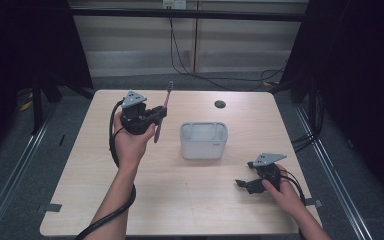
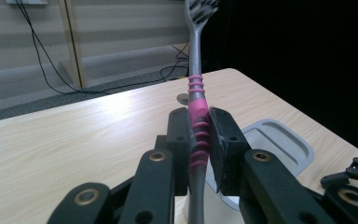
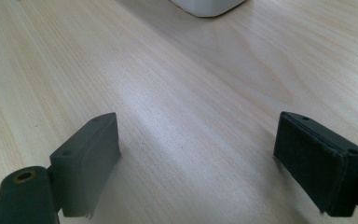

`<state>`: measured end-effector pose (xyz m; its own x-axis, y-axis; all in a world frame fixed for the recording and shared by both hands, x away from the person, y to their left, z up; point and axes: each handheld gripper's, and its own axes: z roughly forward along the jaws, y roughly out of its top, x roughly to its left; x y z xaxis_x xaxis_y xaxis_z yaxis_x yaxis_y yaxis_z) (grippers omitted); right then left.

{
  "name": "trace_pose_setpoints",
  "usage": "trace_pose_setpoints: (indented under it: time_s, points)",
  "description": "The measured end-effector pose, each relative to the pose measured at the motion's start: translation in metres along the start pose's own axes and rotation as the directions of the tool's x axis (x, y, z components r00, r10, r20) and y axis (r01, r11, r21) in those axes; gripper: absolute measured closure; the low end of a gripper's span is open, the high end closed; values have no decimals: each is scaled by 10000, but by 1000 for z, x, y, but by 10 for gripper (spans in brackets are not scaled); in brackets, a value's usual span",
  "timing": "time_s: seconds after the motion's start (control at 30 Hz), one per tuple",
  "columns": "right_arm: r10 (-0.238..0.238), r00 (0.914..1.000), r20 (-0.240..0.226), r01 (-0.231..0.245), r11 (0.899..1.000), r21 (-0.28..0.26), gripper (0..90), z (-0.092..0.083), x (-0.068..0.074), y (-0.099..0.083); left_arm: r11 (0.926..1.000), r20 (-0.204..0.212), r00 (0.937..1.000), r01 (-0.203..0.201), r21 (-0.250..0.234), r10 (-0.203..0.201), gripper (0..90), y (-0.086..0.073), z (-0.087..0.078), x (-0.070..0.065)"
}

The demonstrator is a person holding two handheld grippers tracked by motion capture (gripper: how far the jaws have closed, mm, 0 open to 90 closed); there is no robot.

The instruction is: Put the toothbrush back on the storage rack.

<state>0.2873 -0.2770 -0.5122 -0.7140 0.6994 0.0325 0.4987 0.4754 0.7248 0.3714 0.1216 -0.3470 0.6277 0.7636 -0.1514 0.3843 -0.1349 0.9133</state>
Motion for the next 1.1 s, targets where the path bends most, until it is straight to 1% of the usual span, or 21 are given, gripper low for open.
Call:
trace_pose_setpoints:
  time_s: [0.13,0.3,0.4,0.7,0.83,1.1]
  points:
    - [0,10000,1,0,10000,0,136,0,0,0,9999,24,9999,-100,-82,100,792,2,3,-2]
    - [-3,10000,0,3,10000,4,136,0,0,0,9998,76,9999,-106,-151,107,792,6,8,-6]
    - [-4,10000,0,4,10000,1,136,0,0,0,9997,109,9997,-209,-143,210,792,9,11,-8]
    - [1,10000,0,-1,10000,2,135,0,0,0,9996,267,9996,-109,-261,116,791,14,20,-12]
    - [-2,10000,0,2,10000,2,135,0,0,0,9996,259,9995,-202,-174,207,792,15,24,-14]
    - [-5,10000,-1,5,10000,4,136,0,0,0,9996,317,9993,-187,-208,194,791,18,31,-17]
